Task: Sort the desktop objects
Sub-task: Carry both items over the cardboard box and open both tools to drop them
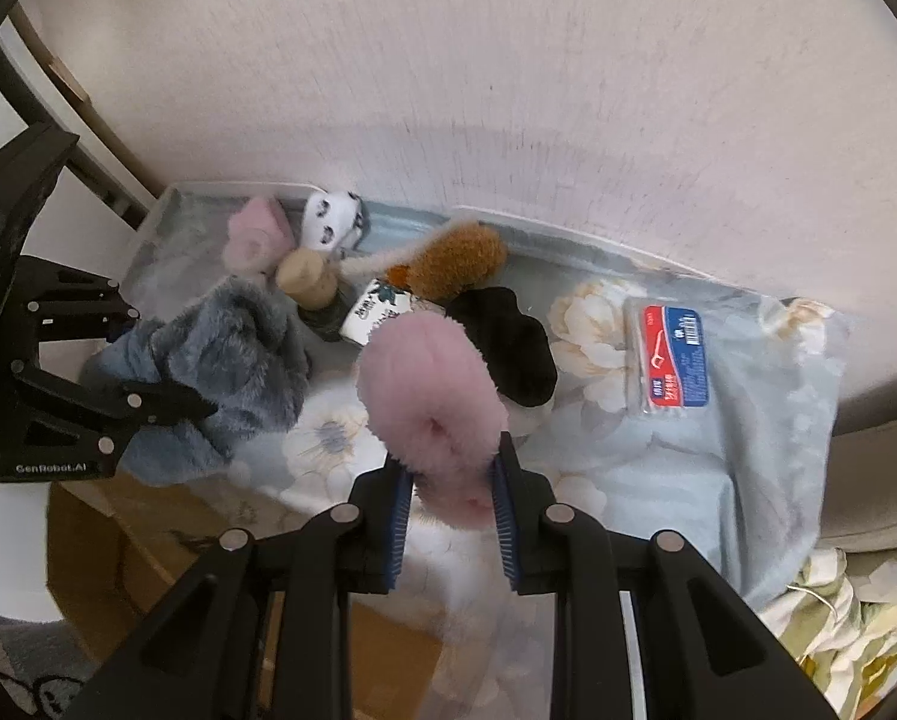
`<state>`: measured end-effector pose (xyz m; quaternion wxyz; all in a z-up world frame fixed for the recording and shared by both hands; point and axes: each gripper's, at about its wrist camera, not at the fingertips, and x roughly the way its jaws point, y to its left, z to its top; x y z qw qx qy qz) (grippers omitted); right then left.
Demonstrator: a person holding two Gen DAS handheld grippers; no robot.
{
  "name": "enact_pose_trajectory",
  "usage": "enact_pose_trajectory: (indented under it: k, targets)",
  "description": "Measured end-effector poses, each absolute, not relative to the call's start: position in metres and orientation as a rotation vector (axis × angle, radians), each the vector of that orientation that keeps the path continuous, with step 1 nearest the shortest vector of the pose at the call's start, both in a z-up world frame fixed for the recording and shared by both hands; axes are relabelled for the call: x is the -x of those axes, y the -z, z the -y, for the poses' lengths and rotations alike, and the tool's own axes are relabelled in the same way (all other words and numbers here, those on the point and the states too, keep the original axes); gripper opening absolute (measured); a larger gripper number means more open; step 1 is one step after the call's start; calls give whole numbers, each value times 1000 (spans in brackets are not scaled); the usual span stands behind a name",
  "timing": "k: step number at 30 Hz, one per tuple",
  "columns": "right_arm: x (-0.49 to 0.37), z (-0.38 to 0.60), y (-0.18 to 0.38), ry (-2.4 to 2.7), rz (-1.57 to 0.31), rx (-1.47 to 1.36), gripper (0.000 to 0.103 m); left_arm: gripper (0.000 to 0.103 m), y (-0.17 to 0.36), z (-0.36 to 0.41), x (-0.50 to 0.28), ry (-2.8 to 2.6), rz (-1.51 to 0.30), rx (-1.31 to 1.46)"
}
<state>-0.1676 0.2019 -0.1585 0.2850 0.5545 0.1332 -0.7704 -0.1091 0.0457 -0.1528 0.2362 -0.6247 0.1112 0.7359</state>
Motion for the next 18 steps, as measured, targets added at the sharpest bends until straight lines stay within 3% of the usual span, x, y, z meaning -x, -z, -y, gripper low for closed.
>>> enact_pose_trajectory:
  k: [7, 18]
  targets:
    - [137, -205, 118, 2112, -372, -1385, 23, 30, 128, -47, 97, -2096, -270, 1657]
    - [64, -192, 57, 1964, -372, -1285, 23, 30, 43, -21, 37, -2209, -271, 1518]
